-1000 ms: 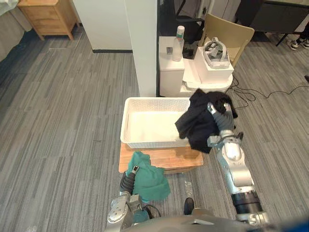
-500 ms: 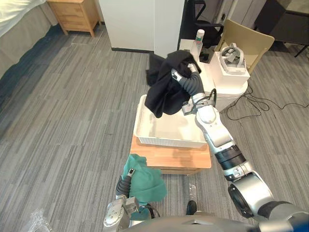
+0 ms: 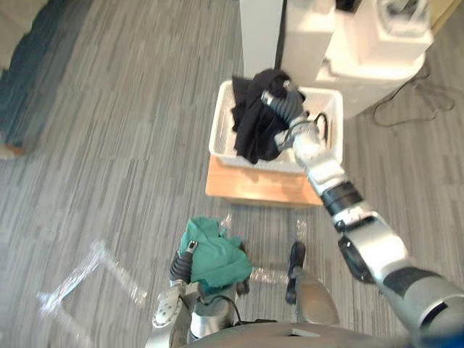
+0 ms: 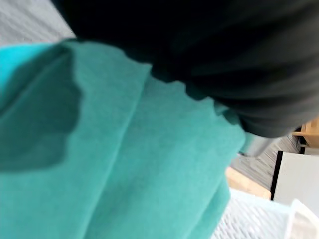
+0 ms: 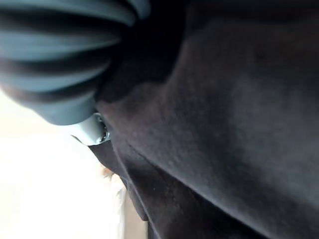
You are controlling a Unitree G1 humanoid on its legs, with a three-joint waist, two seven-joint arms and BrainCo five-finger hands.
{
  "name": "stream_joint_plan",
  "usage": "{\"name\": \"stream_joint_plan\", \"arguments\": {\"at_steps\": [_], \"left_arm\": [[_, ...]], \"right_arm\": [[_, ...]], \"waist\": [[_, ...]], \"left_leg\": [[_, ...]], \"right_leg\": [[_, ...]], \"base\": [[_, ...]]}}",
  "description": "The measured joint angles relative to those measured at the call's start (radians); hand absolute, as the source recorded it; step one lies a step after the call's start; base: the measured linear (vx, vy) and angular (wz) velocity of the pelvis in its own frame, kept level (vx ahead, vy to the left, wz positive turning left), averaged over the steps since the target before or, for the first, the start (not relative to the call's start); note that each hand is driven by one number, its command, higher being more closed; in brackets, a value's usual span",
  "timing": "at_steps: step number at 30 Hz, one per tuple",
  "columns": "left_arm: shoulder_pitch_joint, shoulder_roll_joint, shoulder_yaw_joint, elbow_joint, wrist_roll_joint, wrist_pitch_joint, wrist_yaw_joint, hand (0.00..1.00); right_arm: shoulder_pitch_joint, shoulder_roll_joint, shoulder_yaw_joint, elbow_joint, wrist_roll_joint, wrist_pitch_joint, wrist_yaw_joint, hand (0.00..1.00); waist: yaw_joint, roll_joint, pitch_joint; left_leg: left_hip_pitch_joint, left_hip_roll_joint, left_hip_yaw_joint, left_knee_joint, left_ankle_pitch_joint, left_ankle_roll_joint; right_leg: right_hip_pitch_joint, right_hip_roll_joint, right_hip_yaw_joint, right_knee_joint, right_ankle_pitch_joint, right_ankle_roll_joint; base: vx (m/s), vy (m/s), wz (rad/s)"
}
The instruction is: Tidy the bed and pick cloth on bed and put in laundry
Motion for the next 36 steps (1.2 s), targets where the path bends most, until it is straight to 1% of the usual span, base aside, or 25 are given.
{"name": "stream_joint_plan", "arguments": {"at_steps": [2, 3, 4, 6, 8, 9, 10, 11, 12, 13, 14, 15, 17, 18, 19, 21, 22, 25, 29, 32, 36], "left_arm": [[-0.005, 0.015, 0.0, -0.028, -0.022, -0.01, -0.007, 1.0], [-0.008, 0.019, -0.001, -0.032, -0.039, -0.016, -0.009, 1.0], [-0.009, 0.021, -0.001, -0.032, -0.045, -0.022, -0.01, 1.0], [-0.01, 0.032, -0.001, -0.048, -0.057, -0.027, -0.013, 1.0], [-0.009, 0.032, -0.003, -0.061, -0.057, -0.027, -0.018, 1.0], [-0.009, 0.032, -0.003, -0.062, -0.057, -0.027, -0.02, 1.0], [-0.009, 0.033, -0.003, -0.064, -0.057, -0.031, -0.031, 1.0], [-0.009, 0.033, -0.005, -0.064, -0.057, -0.032, -0.036, 1.0], [-0.011, 0.034, -0.012, -0.06, -0.057, -0.037, -0.041, 1.0], [-0.02, 0.034, -0.017, -0.047, -0.057, -0.043, -0.043, 1.0], [-0.063, 0.036, -0.026, 0.023, -0.056, -0.058, -0.048, 1.0], [-0.132, 0.041, -0.039, 0.125, -0.053, -0.065, -0.029, 1.0], [-0.198, 0.04, -0.043, 0.208, -0.051, -0.063, -0.003, 1.0], [-0.216, 0.04, -0.044, 0.217, -0.052, -0.063, 0.006, 1.0], [-0.223, 0.04, -0.043, 0.217, -0.055, -0.067, 0.02, 1.0], [-0.225, 0.041, -0.037, 0.22, -0.055, -0.071, 0.035, 1.0], [-0.236, 0.041, -0.036, 0.231, -0.055, -0.076, 0.039, 1.0], [-0.267, 0.04, -0.028, 0.29, -0.056, -0.086, 0.053, 1.0], [-0.286, 0.039, -0.027, 0.323, -0.056, -0.085, 0.077, 1.0], [-0.295, 0.039, -0.026, 0.325, -0.056, -0.085, 0.082, 1.0], [-0.325, 0.039, -0.026, 0.321, -0.055, -0.085, 0.085, 1.0]], "right_arm": [[-0.082, -0.069, -0.029, 0.045, 0.001, 0.0, -0.012, 1.0], [-0.108, -0.107, -0.041, 0.061, 0.001, 0.0, -0.021, 1.0], [-0.118, -0.123, -0.048, 0.072, 0.001, 0.0, -0.027, 1.0], [-0.128, -0.177, -0.067, 0.08, 0.001, 0.0, -0.04, 1.0], [-0.128, -0.198, -0.067, 0.112, -0.002, 0.0, -0.047, 1.0], [-0.127, -0.198, -0.066, 0.121, -0.002, 0.0, -0.048, 1.0], [-0.125, -0.198, -0.064, 0.146, -0.007, 0.002, -0.05, 1.0], [-0.122, -0.198, -0.064, 0.152, -0.016, 0.003, -0.052, 1.0], [-0.099, -0.196, -0.063, 0.152, -0.047, 0.006, -0.062, 1.0], [-0.086, -0.188, -0.062, 0.152, -0.064, 0.006, -0.066, 1.0], [-0.055, -0.179, -0.063, 0.153, -0.087, 0.005, -0.073, 1.0], [-0.025, -0.165, -0.063, 0.157, -0.114, 0.006, -0.076, 1.0], [0.005, -0.131, -0.063, 0.178, -0.128, 0.006, -0.082, 1.0], [0.021, -0.109, -0.064, 0.216, -0.155, 0.008, -0.094, 1.0], [0.057, -0.084, -0.064, 0.244, -0.168, 0.01, -0.102, 0.0], [0.072, -0.067, -0.064, 0.24, -0.192, 0.009, -0.106, 0.0], [0.081, -0.06, -0.062, 0.238, -0.199, 0.008, -0.107, 0.0], [0.102, -0.044, -0.06, 0.233, -0.199, 0.007, -0.111, 0.0], [0.137, -0.013, -0.058, 0.228, -0.199, 0.01, -0.12, 0.0], [0.15, 0.019, -0.046, 0.216, -0.199, 0.016, -0.123, 0.0], [0.168, 0.048, -0.037, 0.123, -0.2, 0.02, -0.126, 0.0]], "waist": [[0.001, 0.022, 0.023], [0.0, 0.039, 0.035], [0.0, 0.046, 0.039], [0.004, 0.071, 0.051], [0.004, 0.095, 0.063], [0.004, 0.098, 0.065], [0.004, 0.111, 0.07], [0.004, 0.115, 0.072], [0.003, 0.127, 0.073], [0.004, 0.13, 0.072], [0.009, 0.137, 0.07], [0.017, 0.141, 0.07], [0.012, 0.141, 0.07], [0.009, 0.141, 0.07], [0.008, 0.142, 0.071], [0.001, 0.142, 0.071], [0.006, 0.142, 0.071], [0.021, 0.142, 0.071], [0.017, 0.142, 0.071], [-0.002, 0.142, 0.071], [-0.006, 0.139, 0.069]], "left_leg": [[-0.036, -0.007, -0.008, -0.003, 0.012, 0.009], [-0.043, -0.013, -0.02, -0.004, 0.015, 0.013], [-0.047, -0.015, -0.025, -0.004, 0.016, 0.014], [-0.064, -0.023, -0.031, -0.005, 0.021, 0.018], [-0.066, -0.028, -0.034, -0.006, 0.022, 0.019], [-0.066, -0.029, -0.034, -0.006, 0.022, 0.019], [-0.067, -0.03, -0.036, -0.006, 0.025, 0.019], [-0.067, -0.03, -0.037, -0.006, 0.025, 0.019], [-0.067, -0.029, -0.042, -0.005, 0.025, 0.019], [-0.068, -0.029, -0.042, -0.005, 0.025, 0.019], [-0.069, -0.028, -0.042, -0.005, 0.025, 0.018], [-0.075, -0.028, -0.042, -0.005, 0.027, 0.015], [-0.092, -0.027, -0.045, -0.003, 0.027, 0.014], [-0.103, -0.027, -0.047, -0.002, 0.028, 0.014], [-0.104, -0.027, -0.048, 0.005, 0.027, 0.014], [-0.103, -0.027, -0.052, 0.023, 0.023, 0.008], [-0.103, -0.026, -0.053, 0.041, 0.015, -0.002], [-0.122, -0.013, -0.052, 0.087, -0.006, -0.011], [-0.134, 0.007, -0.052, 0.134, -0.027, -0.016], [-0.134, 0.018, -0.054, 0.153, -0.031, -0.017], [-0.125, 0.045, -0.053, 0.171, -0.034, -0.014]], "right_leg": [[-0.032, -0.006, -0.013, 0.004, 0.005, 0.003], [-0.033, -0.011, -0.022, 0.004, 0.005, 0.003], [-0.035, -0.013, -0.026, 0.004, 0.005, 0.004], [-0.05, -0.019, -0.027, 0.005, 0.006, 0.004], [-0.055, -0.025, -0.027, 0.01, 0.006, 0.004], [-0.057, -0.026, -0.026, 0.013, 0.006, 0.004], [-0.063, -0.029, -0.025, 0.02, 0.005, 0.004], [-0.065, -0.029, -0.025, 0.023, 0.005, 0.004], [-0.069, -0.028, -0.025, 0.028, 0.005, 0.004], [-0.071, -0.028, -0.024, 0.031, 0.005, 0.004], [-0.077, -0.028, -0.02, 0.037, 0.003, 0.003], [-0.093, -0.029, -0.019, 0.05, 0.0, 0.003], [-0.115, -0.029, -0.018, 0.06, -0.002, 0.001], [-0.13, -0.029, -0.017, 0.068, -0.002, 0.0], [-0.136, -0.032, -0.017, 0.083, -0.01, -0.003], [-0.136, -0.037, -0.015, 0.107, -0.021, -0.006], [-0.14, -0.039, 0.0, 0.13, -0.037, -0.003], [-0.166, -0.036, 0.012, 0.172, -0.047, -0.008], [-0.164, -0.031, 0.01, 0.184, -0.048, -0.009], [-0.15, -0.018, 0.009, 0.178, -0.044, -0.013], [-0.111, 0.004, 0.005, 0.128, -0.016, -0.021]], "base": [[-0.03, 0.03, 0.26], [0.03, 0.043, 0.23], [0.04, 0.048, 0.19], [0.05, 0.046, 0.09], [0.05, 0.047, 0.03], [0.04, 0.042, -0.06], [0.03, 0.029, -0.06], [0.04, 0.038, -0.04], [0.0, 0.0, 0.0], [0.02, 0.03, -0.04], [0.0, 0.019, -0.1], [-0.01, 0.016, -0.1], [-0.04, 0.011, -0.03], [-0.05, 0.01, -0.01], [-0.05, 0.008, -0.01], [-0.06, 0.01, 0.0], [-0.07, 0.01, -0.02], [-0.1, 0.002, -0.13], [-0.07, 0.006, -0.05], [-0.03, -0.004, -0.02], [0.0, -0.003, -0.06]]}}
